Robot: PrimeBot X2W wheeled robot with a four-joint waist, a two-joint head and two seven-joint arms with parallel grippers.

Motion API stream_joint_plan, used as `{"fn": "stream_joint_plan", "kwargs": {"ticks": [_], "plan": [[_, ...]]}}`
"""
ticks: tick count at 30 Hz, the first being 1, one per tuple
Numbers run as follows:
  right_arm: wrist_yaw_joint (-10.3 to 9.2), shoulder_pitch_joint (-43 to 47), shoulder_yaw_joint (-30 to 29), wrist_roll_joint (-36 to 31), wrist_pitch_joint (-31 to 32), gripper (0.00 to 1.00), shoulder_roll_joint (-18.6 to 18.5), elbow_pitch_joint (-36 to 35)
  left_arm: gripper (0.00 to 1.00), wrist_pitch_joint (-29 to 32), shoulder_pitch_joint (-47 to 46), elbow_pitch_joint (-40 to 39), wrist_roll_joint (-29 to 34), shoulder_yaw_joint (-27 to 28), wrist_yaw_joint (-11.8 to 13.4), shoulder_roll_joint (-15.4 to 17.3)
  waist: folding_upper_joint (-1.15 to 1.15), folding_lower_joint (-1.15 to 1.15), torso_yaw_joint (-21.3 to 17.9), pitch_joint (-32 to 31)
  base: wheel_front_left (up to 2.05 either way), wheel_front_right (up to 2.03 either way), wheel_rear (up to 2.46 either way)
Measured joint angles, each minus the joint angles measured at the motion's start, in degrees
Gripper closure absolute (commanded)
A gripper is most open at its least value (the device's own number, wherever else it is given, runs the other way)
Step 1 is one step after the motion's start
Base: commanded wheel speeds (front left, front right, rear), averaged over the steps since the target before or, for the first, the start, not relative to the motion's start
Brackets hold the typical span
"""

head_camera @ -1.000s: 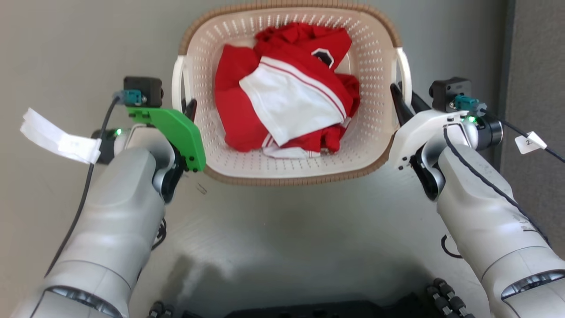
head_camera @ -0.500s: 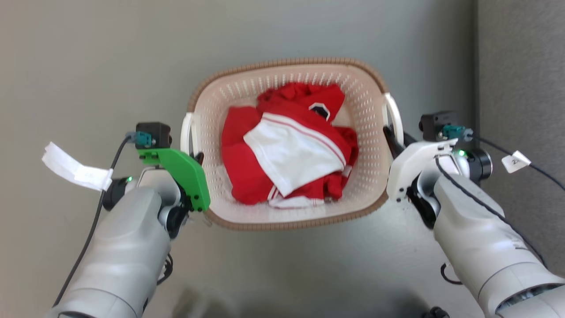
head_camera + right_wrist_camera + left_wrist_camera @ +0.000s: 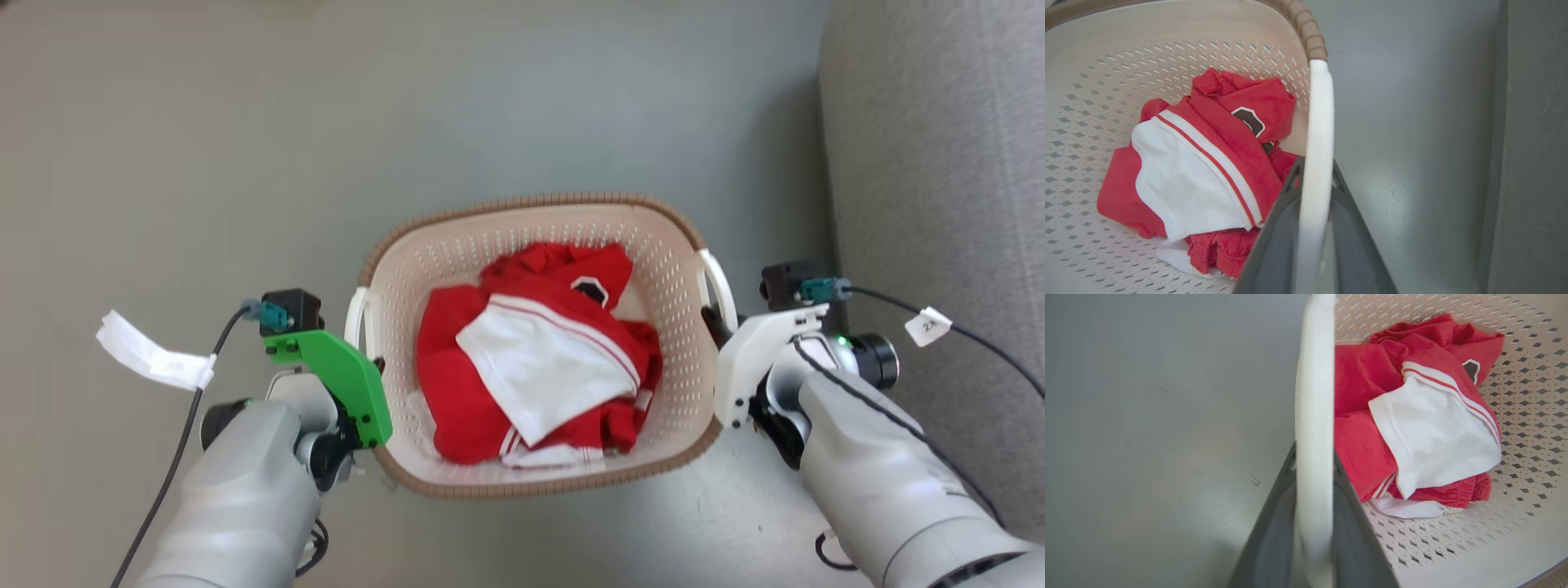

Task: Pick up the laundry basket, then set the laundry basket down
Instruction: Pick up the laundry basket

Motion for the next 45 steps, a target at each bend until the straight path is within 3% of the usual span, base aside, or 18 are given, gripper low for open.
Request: {"fn": "stream_joint_plan", "kwargs": {"ticks": [30, 45], "plan": [[0.57, 10.78, 7.9, 11.44, 14.81, 1.0, 0.69, -2.0, 1.0, 11.32, 9.18, 3.28, -5.56, 0.04, -0.01, 0.7, 0.0, 0.0, -2.93, -21.55, 0.0, 0.0, 0.0], [0.57, 10.88, 9.76, 13.41, 16.68, 1.0, 0.48, -2.6, 1.0, 12.33, 9.46, 3.26, -6.23, 0.04, -0.01, 1.04, 0.0, 0.0, -3.92, -23.59, 0.0, 0.0, 0.0]]}}
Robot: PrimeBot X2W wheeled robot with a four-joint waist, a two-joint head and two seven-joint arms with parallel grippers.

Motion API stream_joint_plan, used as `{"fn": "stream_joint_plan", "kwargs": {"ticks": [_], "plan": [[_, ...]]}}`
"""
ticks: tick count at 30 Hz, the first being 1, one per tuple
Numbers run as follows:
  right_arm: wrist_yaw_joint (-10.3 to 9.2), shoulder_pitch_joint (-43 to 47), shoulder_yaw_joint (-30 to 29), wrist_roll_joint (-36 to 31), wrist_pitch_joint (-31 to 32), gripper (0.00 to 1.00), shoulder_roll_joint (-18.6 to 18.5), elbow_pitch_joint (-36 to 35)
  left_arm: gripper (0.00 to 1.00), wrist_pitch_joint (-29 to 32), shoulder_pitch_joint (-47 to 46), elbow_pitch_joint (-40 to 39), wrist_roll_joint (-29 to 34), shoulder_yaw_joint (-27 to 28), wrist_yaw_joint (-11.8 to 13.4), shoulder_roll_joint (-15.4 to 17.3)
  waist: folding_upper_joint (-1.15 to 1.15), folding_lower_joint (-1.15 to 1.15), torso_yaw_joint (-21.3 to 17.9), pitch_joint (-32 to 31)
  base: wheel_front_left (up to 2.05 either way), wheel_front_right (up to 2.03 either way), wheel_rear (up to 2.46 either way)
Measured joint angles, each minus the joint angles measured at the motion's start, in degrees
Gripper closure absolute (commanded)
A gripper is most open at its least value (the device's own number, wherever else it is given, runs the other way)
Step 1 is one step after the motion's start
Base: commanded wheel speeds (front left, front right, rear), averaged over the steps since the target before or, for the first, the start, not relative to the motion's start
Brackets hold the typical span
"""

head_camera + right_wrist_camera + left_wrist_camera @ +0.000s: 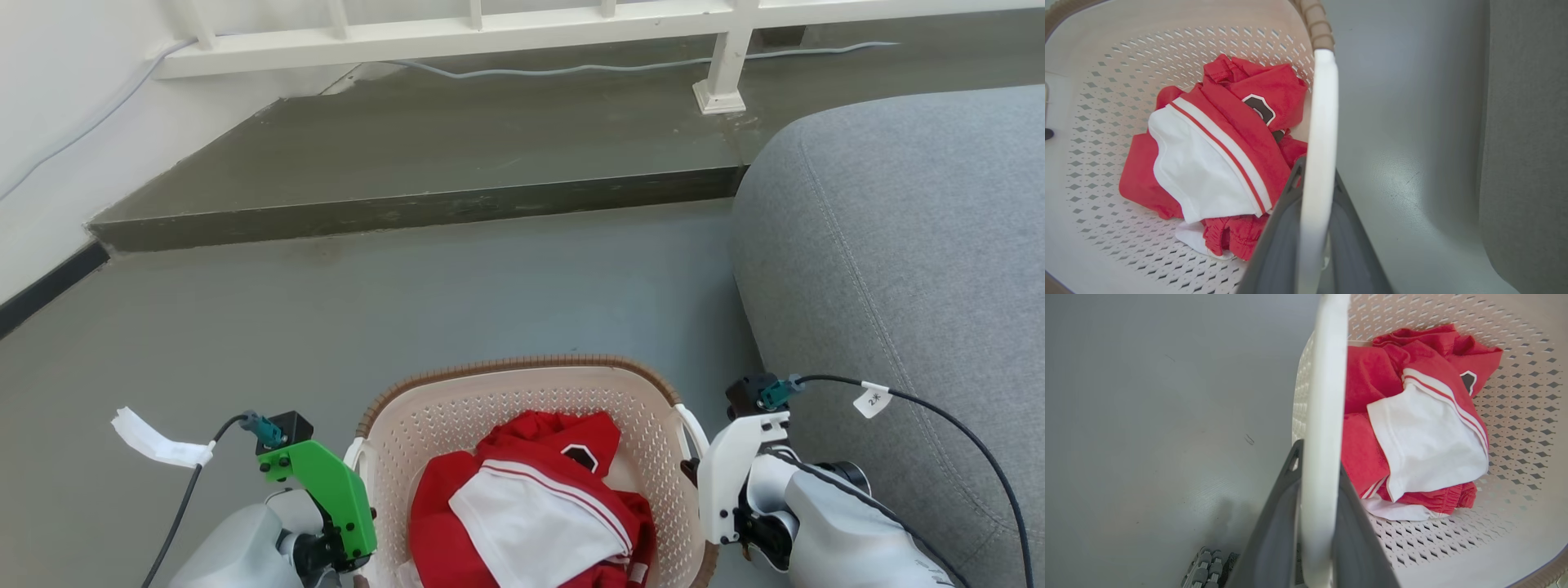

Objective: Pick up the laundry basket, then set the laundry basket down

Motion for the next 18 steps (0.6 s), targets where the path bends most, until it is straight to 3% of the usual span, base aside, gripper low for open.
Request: {"fn": "stream_joint_plan", "kwargs": {"ticks": [18], "plan": [[0.0, -0.01, 1.71, 1.9, 0.03, 1.0, -0.04, 0.08, 1.0, 1.2, 0.61, 0.31, -1.14, 0.0, 0.0, 0.19, 0.0, 0.0, 0.05, -0.41, 0.0, 0.0, 0.0]]}}
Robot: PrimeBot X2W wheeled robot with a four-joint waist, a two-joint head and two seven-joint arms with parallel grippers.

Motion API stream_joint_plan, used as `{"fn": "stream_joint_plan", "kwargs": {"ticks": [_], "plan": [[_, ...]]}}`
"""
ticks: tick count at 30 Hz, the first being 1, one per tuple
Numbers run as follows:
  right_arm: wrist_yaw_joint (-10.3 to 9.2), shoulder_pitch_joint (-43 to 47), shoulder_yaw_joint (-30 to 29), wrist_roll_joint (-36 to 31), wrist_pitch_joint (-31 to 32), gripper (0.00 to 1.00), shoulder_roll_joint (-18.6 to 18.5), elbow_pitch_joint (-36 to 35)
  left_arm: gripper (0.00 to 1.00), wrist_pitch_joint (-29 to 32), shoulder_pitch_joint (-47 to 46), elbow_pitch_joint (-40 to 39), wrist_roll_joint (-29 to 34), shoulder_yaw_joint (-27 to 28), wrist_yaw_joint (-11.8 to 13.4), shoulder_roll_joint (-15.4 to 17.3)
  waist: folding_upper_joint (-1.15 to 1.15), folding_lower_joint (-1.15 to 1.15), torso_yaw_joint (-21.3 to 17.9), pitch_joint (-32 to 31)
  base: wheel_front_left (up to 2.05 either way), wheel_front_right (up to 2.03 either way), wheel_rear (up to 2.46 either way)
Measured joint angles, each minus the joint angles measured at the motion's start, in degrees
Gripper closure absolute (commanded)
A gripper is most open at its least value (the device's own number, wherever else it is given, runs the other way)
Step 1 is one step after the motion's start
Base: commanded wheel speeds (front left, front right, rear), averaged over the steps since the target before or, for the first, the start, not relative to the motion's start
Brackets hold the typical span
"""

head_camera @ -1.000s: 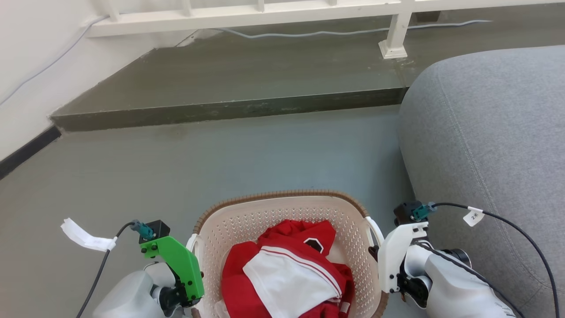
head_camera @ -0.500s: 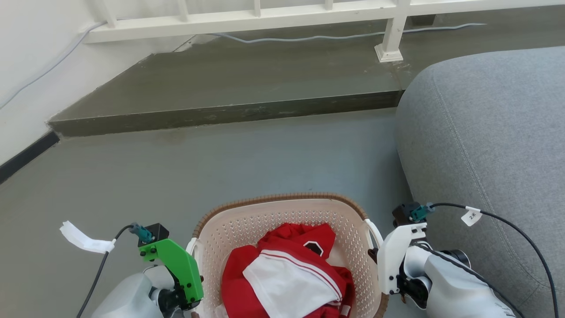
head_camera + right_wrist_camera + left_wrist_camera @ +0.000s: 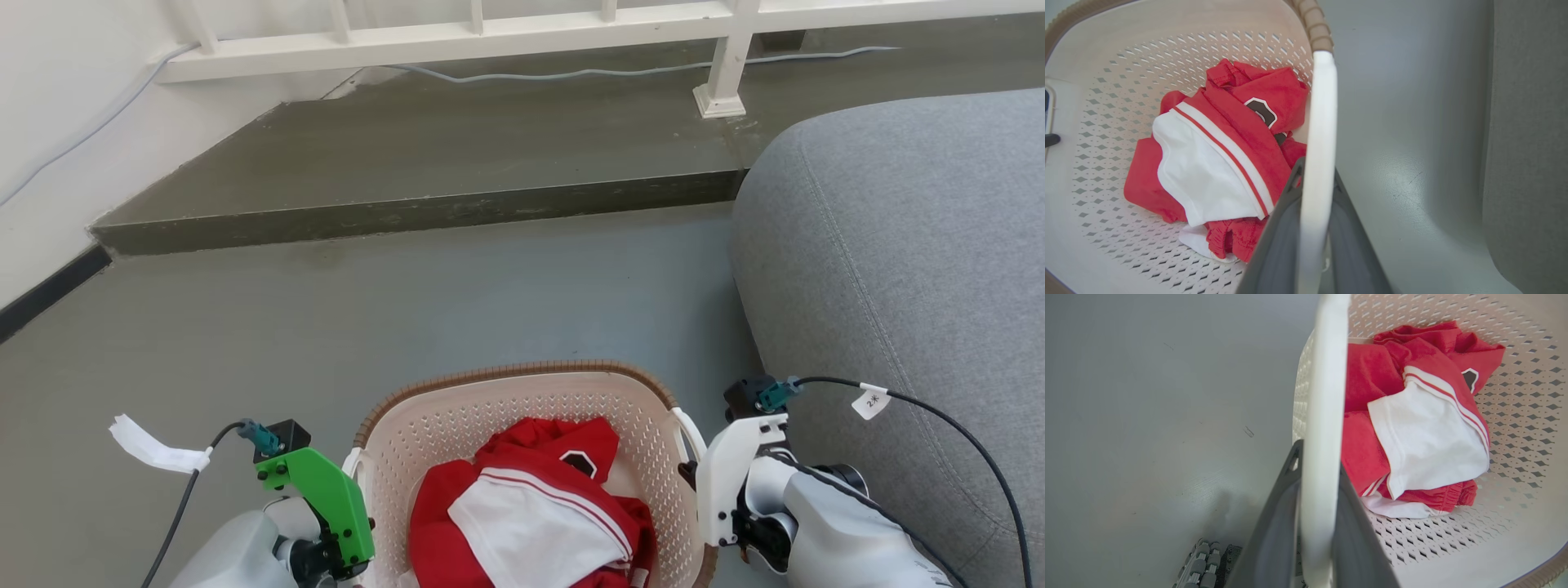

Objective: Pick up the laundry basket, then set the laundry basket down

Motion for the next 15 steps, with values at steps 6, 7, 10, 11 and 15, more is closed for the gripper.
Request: {"fn": "stream_joint_plan", "kwargs": {"ticks": [6, 7, 10, 11, 15], "plan": [[0.0, -0.01, 0.31, 0.51, 0.0, 1.0, 0.0, 0.09, 1.0, 0.23, 0.0, 0.04, -0.02, 0.0, 0.0, 0.02, 0.0, 0.0, -0.04, -0.02, 0.0, 0.0, 0.0], [0.0, -0.01, 0.35, 0.6, 0.0, 1.0, 0.0, 0.11, 1.0, 0.23, 0.0, 0.08, -0.04, 0.0, 0.0, 0.02, 0.0, 0.0, -0.05, -0.03, 0.0, 0.0, 0.0], [0.0, -0.03, 0.47, 0.64, 0.0, 1.0, -0.01, 0.15, 1.0, 0.23, 0.0, 0.11, -0.35, -0.01, 0.0, 0.02, 0.0, 0.0, -0.1, -0.03, 0.0, 0.0, 0.0], [0.0, -0.03, 0.53, 0.73, 0.0, 1.0, -0.01, 0.16, 1.0, 0.24, 0.0, 0.12, -0.35, -0.01, 0.0, 0.02, 0.0, 0.0, -0.11, -0.02, 0.0, 0.0, 0.0], [0.0, -0.04, 0.73, 1.14, -0.01, 1.0, -0.01, 0.32, 1.0, 0.31, 0.0, 0.15, -0.35, -0.03, 0.0, 0.02, 0.0, 0.0, -0.13, 0.03, 0.0, 0.0, 0.0]]}}
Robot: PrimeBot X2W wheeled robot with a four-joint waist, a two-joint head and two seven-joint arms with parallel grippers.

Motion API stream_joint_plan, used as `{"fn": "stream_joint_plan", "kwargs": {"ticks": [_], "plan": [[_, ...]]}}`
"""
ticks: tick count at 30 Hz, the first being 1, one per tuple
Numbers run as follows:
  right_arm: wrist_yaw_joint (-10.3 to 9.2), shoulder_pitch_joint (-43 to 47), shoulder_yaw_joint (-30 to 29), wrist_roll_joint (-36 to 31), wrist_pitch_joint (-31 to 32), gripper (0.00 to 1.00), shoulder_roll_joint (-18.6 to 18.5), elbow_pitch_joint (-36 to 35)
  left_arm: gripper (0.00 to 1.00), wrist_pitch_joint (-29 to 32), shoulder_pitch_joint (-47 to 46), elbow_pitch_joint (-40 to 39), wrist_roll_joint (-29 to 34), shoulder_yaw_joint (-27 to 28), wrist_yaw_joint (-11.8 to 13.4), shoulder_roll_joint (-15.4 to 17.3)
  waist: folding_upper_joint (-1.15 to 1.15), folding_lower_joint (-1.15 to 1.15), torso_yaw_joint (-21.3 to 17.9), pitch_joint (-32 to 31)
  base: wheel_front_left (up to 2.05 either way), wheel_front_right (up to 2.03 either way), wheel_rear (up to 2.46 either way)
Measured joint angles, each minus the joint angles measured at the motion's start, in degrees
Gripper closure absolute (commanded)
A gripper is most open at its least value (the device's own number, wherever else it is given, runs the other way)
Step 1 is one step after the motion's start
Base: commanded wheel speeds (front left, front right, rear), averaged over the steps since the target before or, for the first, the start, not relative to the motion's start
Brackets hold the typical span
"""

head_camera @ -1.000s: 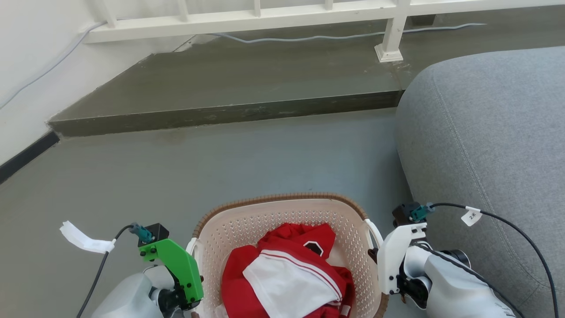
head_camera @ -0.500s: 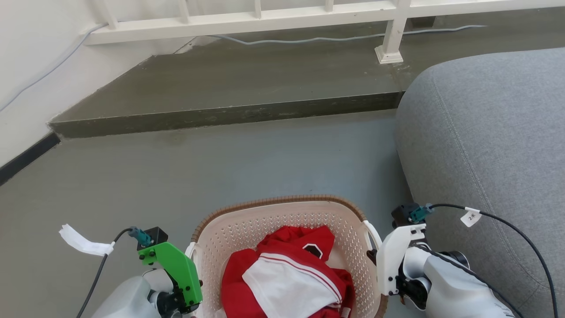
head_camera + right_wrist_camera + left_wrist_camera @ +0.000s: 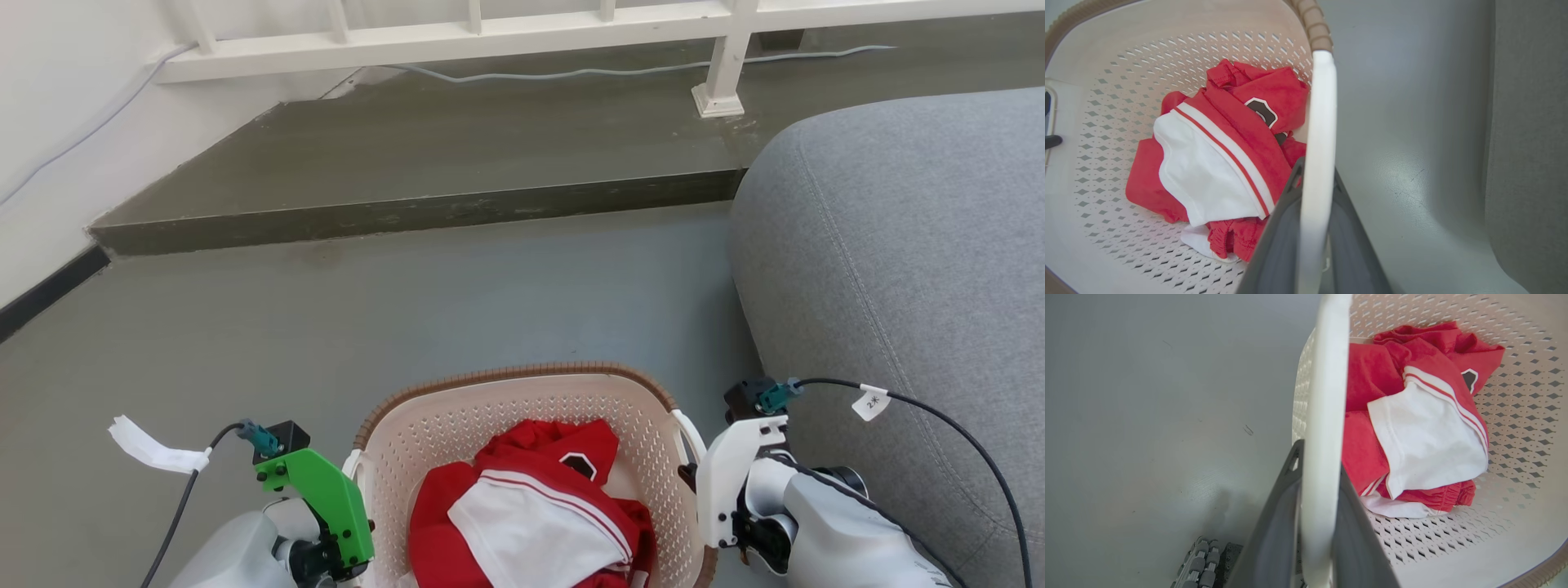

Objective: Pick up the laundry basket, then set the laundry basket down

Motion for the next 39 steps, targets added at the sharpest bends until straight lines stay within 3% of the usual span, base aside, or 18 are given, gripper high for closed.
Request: {"fn": "stream_joint_plan", "kwargs": {"ticks": [19, 39], "plan": [[-0.87, -2.83, 0.75, 0.41, -2.23, 1.0, -0.01, 0.12, 1.0, -2.16, -1.58, -0.87, 0.01, -0.09, -0.01, 0.31, 0.0, 0.0, 0.24, 3.47, 0.0, 0.0, 0.0], [-3.89, -10.99, -0.13, -0.24, -9.83, 1.0, -0.6, -0.25, 1.0, -10.61, -10.12, -3.67, 3.57, -1.74, -0.02, 1.11, 0.0, 0.01, 1.27, 16.61, 0.0, 0.0, 0.0]]}}
